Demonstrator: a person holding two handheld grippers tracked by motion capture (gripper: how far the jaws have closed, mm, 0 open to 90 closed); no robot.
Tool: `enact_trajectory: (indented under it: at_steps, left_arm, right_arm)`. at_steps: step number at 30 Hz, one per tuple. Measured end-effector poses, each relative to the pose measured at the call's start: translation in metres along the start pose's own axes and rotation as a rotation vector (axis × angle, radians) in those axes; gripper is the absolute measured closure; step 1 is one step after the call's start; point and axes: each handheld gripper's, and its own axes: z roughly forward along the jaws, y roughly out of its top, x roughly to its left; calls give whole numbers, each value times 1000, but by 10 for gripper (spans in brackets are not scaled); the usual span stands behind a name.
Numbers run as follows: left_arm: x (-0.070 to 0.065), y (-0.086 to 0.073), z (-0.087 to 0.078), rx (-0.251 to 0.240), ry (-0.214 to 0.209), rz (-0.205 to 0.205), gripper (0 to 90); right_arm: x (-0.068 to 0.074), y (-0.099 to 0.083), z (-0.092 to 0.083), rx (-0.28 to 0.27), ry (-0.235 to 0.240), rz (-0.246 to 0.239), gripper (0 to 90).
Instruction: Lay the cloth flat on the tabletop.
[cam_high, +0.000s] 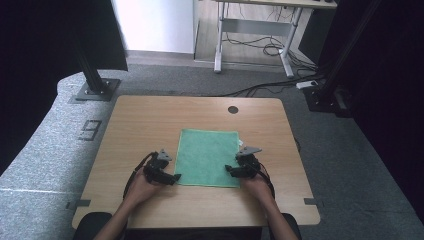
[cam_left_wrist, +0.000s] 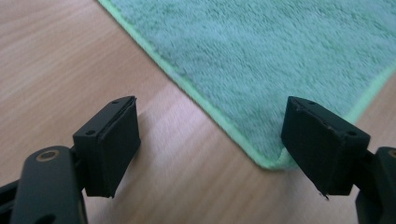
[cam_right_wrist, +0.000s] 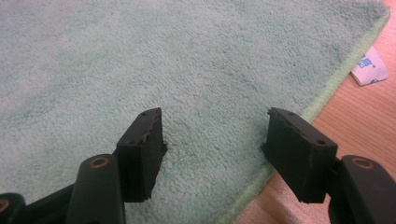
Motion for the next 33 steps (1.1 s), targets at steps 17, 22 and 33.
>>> enact_trajectory:
  at_steps: [17,22,33]
  left_arm:
    - [-10,-19,-6,-70,60,-23,190]
    - [-13,-19,-6,-74,76,-23,189]
    - [-10,-13,2,-91,85,-49,154]
  right_arm:
    - [9,-2,-20,32,-60,19,288]
    - [7,-16,-26,72,-109,34,270]
    - [-8,-13,-19,53,-117,68,253]
